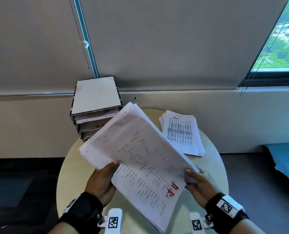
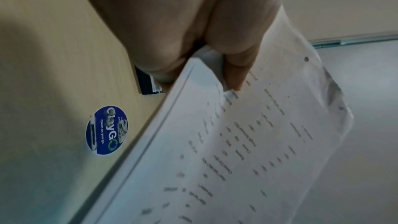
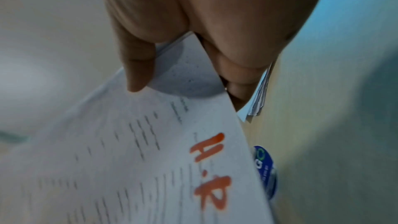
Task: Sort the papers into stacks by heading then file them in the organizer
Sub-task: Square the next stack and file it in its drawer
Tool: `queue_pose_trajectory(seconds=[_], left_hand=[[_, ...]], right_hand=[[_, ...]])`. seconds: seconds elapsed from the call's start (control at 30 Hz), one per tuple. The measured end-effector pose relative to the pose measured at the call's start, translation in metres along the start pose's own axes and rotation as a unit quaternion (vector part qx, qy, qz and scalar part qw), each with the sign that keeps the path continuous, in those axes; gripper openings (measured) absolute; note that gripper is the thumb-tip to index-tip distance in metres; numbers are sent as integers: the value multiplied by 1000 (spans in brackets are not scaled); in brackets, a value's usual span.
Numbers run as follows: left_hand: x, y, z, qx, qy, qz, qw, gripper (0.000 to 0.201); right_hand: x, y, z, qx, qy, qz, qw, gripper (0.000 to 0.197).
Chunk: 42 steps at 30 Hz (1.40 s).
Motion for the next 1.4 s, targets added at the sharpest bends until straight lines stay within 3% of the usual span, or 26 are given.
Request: queue_pose_trajectory(seconds=[0.1,0.2,0.23,0.3,0.33,0.43,0.47,0.53,0.6,0.7,0.77,0.83,0.9,0.97,1.03,1.13,1.27,1.4], left_hand=[[-2,-2,-2,1,16,14,1000,52],[-7,-7,-1,-11,21,17,1000,52],[-9,-7,-1,-9,20,19,1000,51],[-10,-3,-3,2,11,23,1000,50],[-6,1,-5,12,0,25,1000,48],[20,11,-10,30,-20,26,999,38],[31,12,-10,18,-8,14,1000,33],[50,11,-8,-25,40,-36,998,32],[62,8,-8,-76,95,-130,984,28],[64,6,-15,-116,116,-266,950,44],[57,9,-19,-101,60,-330,937,56],[46,15,-22,-59,-37,-376,924,61],[34,23,-22,-32,-107,-361,926,52],[23,31,-21,-23,-139,-330,933,40],[19,37,-18,-28,-162,-323,932,39],[10,43,-5,-54,-171,-346,921,44],[-19,73,-4,-46,-102,-419,901,33],[-38,89,-15,-20,-97,-436,894,20]], right_hand=[[-5,-1,0,13,-10,-56,998,51],[0,-10,3,11,-47,-9,999,84],[-1,-13,4,13,-46,5,999,78],[-9,-15,2,30,-31,32,999,47],[-15,-15,0,36,-29,36,998,42],[-33,-10,-6,27,-50,44,997,53],[-40,-9,-7,24,-55,56,997,41],[-54,-5,-7,23,-55,93,994,23],[-66,-4,-7,14,-47,148,988,27],[-74,-8,-6,5,-35,231,972,26],[-75,-10,-6,5,-22,257,966,25],[-74,-11,-7,4,0,274,962,24],[-70,-9,-8,15,24,277,961,26],[-67,-6,-7,25,52,271,961,17],[-63,-3,-6,39,84,278,956,21],[-48,15,-4,41,107,302,946,33],[-12,33,-2,-33,75,401,912,34],[13,45,-12,-1,56,430,901,53]])
Point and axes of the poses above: each hand's wrist, its own z-axis away from the middle knuckle, its own y-axis out of the back of the hand, x = y × z, the point moved 2 cm from there along -z, towards the middle knuckle, and after that the axes turned 8 degrees about z, right-handed, at the moved point
